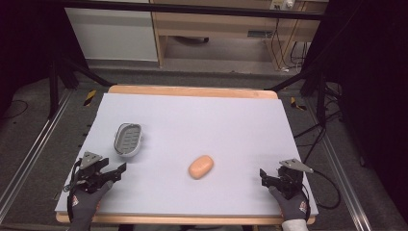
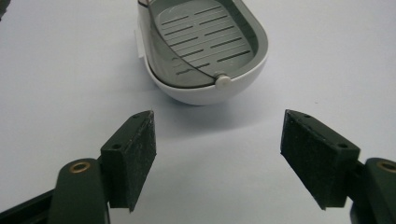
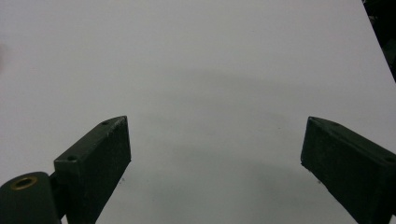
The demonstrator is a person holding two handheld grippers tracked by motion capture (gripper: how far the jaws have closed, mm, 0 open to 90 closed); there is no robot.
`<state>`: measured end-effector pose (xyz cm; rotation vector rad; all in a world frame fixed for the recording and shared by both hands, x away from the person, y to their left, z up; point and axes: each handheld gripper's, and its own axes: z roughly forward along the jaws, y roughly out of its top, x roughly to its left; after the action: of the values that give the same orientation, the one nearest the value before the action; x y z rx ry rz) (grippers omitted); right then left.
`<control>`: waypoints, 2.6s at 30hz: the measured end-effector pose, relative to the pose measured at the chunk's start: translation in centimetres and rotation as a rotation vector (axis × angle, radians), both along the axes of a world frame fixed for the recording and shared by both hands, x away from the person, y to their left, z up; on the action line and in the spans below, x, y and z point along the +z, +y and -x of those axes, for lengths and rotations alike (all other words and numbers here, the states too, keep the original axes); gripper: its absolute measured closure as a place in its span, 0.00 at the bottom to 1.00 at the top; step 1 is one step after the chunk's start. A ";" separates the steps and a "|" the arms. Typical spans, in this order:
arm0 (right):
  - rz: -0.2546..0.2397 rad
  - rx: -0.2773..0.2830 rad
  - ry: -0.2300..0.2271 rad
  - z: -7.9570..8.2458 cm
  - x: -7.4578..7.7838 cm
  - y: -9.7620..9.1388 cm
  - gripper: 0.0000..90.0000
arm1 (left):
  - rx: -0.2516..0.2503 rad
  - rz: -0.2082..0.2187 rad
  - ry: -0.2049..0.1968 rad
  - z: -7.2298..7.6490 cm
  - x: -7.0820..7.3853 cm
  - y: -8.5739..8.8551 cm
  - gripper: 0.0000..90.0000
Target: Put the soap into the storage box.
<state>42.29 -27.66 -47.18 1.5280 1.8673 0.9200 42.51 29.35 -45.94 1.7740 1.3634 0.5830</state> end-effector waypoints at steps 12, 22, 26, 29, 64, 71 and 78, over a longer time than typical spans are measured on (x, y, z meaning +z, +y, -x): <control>-0.007 0.000 0.001 0.2 0.1 0.1 0.10 | -0.064 0.018 -0.010 0.5 0.5 -1.9 0.29; 0.002 0.003 0.001 0.1 0.1 0.2 0.09 | -0.119 -0.012 -0.024 0.7 1.1 -4.0 0.28; 0.003 0.000 0.001 0.1 0.1 0.2 0.10 | -0.126 -0.007 -0.030 0.6 1.4 -4.6 0.28; 0.003 -0.005 0.000 0.1 0.1 0.2 0.10 | -0.140 -0.014 -0.032 0.5 1.6 -5.1 0.28; 0.011 0.012 -0.003 0.2 0.1 0.5 0.09 | -0.296 -0.028 -0.050 -2.4 4.8 -12.6 0.27; 0.008 0.013 -0.004 0.2 0.1 0.6 0.09 | -0.312 -0.029 -0.044 -2.8 4.8 -13.7 0.27; 0.007 0.010 -0.004 0.3 0.1 0.5 0.09 | -0.335 -0.046 -0.039 -3.2 5.0 -15.2 0.26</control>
<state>42.01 -27.19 -47.04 1.5128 1.8754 0.9197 45.71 14.18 -40.98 1.9632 1.0018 0.4651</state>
